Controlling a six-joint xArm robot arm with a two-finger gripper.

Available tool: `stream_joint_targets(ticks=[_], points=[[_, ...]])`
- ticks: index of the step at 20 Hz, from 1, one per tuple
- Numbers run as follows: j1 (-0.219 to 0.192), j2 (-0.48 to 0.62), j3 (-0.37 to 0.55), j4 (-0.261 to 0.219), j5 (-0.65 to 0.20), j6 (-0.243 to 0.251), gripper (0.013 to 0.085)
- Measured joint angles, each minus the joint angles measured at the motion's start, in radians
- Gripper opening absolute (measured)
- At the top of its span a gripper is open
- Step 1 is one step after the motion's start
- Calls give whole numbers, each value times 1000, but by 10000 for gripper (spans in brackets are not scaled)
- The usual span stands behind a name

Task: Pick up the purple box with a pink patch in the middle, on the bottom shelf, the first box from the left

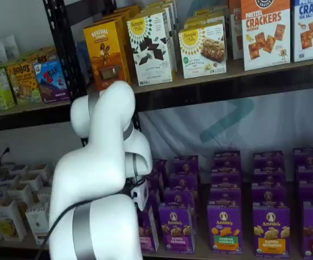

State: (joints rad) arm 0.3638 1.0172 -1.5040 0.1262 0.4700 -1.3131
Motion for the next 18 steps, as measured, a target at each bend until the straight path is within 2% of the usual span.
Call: stream_joint_targets(ticks=[6, 7, 8, 10, 13, 15, 18], points=[[11, 20, -17, 0, -14, 11, 850], [13, 23, -19, -1, -17, 13, 810], [15, 24, -20, -1, -19, 15, 810], [17, 27, -21, -5, -23, 22, 730], [19, 28, -18, -8, -30, 26, 690], [20, 27, -15, -9, -34, 27, 610], [21, 25, -9, -17, -45, 35, 610]])
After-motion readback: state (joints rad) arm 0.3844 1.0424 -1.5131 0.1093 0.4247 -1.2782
